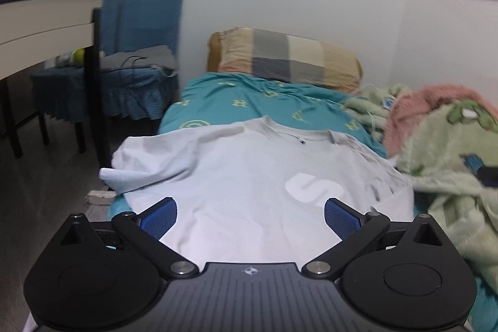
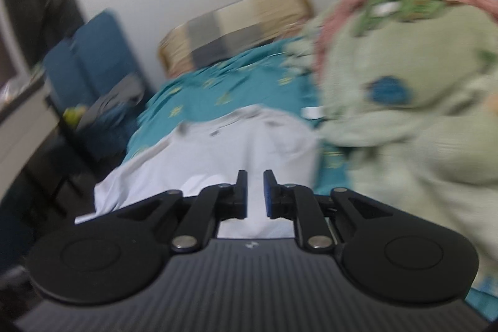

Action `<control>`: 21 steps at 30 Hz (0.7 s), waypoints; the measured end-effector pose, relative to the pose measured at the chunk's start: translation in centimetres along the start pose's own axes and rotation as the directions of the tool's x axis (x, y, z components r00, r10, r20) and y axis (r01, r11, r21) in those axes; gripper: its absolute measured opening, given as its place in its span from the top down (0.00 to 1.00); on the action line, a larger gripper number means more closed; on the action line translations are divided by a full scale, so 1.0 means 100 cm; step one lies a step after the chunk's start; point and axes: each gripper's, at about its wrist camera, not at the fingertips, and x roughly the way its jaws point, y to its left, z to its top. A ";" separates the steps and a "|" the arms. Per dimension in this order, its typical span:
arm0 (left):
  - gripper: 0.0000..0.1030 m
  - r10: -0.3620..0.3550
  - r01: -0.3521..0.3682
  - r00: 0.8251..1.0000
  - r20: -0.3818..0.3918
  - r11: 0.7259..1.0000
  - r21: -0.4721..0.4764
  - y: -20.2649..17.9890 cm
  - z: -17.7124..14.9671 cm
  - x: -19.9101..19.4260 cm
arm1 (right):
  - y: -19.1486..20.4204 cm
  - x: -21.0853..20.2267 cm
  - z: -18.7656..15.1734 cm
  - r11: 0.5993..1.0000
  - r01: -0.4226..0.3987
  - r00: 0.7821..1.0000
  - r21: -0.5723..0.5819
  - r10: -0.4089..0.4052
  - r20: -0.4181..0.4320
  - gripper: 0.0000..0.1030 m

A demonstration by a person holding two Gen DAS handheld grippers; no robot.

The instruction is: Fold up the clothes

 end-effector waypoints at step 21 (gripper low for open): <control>0.35 -0.274 0.344 0.938 -0.212 0.806 0.482 -0.209 -0.006 0.181 | -0.112 0.017 0.015 0.943 -0.031 0.997 0.331 0.006 0.076 0.36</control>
